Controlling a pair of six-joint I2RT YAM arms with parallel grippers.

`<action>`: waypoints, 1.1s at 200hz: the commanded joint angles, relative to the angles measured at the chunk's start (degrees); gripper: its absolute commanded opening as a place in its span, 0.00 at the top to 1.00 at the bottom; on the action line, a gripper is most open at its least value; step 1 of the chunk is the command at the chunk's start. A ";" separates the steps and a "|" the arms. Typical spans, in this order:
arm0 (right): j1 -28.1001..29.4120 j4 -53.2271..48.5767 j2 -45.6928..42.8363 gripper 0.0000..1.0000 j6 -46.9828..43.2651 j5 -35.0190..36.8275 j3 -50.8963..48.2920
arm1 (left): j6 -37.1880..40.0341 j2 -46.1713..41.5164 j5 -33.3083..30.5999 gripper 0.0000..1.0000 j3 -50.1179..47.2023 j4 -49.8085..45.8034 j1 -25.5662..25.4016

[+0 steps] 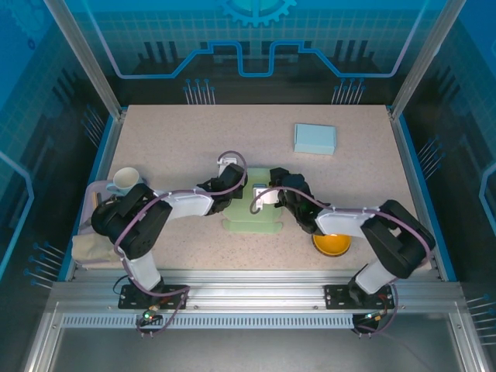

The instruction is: Fold the paper box

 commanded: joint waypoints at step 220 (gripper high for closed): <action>-10.69 -56.60 0.92 0.48 100.25 -23.69 33.49 | -3.21 -3.14 -1.21 0.86 -7.56 4.88 -0.37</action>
